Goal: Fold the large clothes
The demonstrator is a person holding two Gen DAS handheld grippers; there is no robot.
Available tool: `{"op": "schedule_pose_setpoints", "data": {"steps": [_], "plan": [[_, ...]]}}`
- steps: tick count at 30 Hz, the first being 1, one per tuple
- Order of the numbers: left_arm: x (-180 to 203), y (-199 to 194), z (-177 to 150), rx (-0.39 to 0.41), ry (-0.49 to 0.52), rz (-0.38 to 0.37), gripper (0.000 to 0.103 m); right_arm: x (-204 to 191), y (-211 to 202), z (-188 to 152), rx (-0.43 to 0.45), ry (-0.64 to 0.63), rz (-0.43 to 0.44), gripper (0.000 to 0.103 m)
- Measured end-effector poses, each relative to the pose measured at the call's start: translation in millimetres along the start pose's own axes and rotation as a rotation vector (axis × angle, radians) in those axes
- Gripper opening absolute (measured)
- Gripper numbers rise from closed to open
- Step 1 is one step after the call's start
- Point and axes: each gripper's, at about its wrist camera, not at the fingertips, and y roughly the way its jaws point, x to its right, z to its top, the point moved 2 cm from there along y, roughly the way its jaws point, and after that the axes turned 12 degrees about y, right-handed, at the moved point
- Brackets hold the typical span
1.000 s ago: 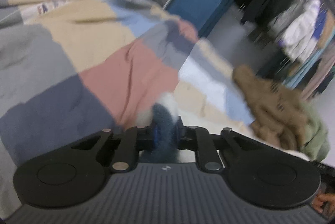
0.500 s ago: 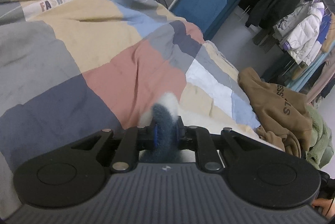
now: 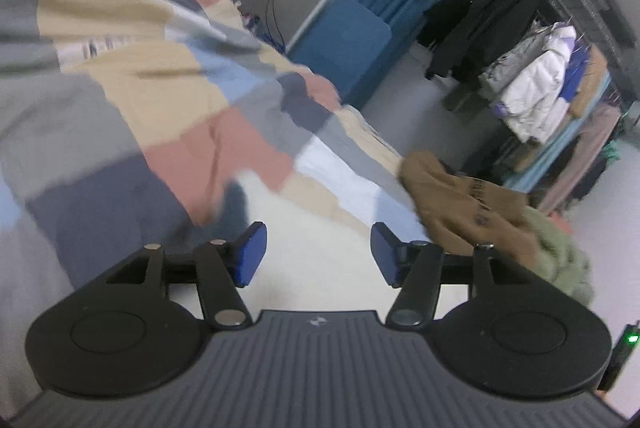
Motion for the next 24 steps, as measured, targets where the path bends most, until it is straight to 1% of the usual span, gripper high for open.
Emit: {"op": "schedule_pose_setpoints", "data": {"steps": [2, 5, 8, 10, 12, 13, 15, 16, 17, 18, 19, 21, 24], "plan": [[10.0, -8.7, -15.5, -0.029, -0.061, -0.048, 0.066, -0.2, -15.1, -3.0, 0.018, 0.017, 0.017, 0.055], [23.3, -10.7, -40.4, -0.091, -0.147, -0.099, 0.069, 3.1, -29.9, -11.1, 0.002, 0.075, 0.053, 0.055], [26.6, -3.5, -69.3, -0.175, -0.257, -0.135, 0.075, 8.6, -37.4, -26.9, -0.08, 0.165, 0.114, 0.055], [22.6, 2.9, -88.2, -0.224, -0.35, -0.154, 0.076, 12.0, -37.7, -38.5, -0.147, 0.224, 0.141, 0.055], [15.4, 11.4, -102.6, -0.258, -0.454, -0.181, 0.08, 13.9, -36.7, -49.6, -0.205, 0.277, 0.163, 0.055], [11.4, 16.3, -108.6, -0.276, -0.505, -0.192, 0.083, 14.2, -36.4, -55.2, -0.221, 0.295, 0.156, 0.055], [2.8, 24.7, -118.7, -0.289, -0.591, -0.21, 0.084, 16.4, -36.1, -64.0, -0.235, 0.332, 0.161, 0.055], [-0.3, 27.7, -122.4, -0.288, -0.621, -0.211, 0.085, 19.0, -33.6, -68.4, -0.255, 0.365, 0.165, 0.059], [-4.1, 32.0, -123.2, -0.287, -0.643, -0.207, 0.086, 22.4, -31.4, -71.6, -0.276, 0.401, 0.168, 0.073], [-7.3, 35.3, -125.0, -0.285, -0.668, -0.2, 0.087, 24.9, -28.4, -74.9, -0.298, 0.437, 0.167, 0.083], [-10.9, 38.3, -126.9, -0.28, -0.698, -0.196, 0.089, 26.7, -25.9, -78.4, -0.316, 0.464, 0.16, 0.089], [-18.3, 43.2, -129.6, -0.265, -0.746, -0.198, 0.089, 30.7, -18.5, -86.0, -0.358, 0.51, 0.163, 0.089], [-26.3, 51.3, -132.0, -0.235, -0.8, -0.208, 0.092, 35.6, -1.3, -102.6, -0.458, 0.613, 0.19, 0.089]]}}
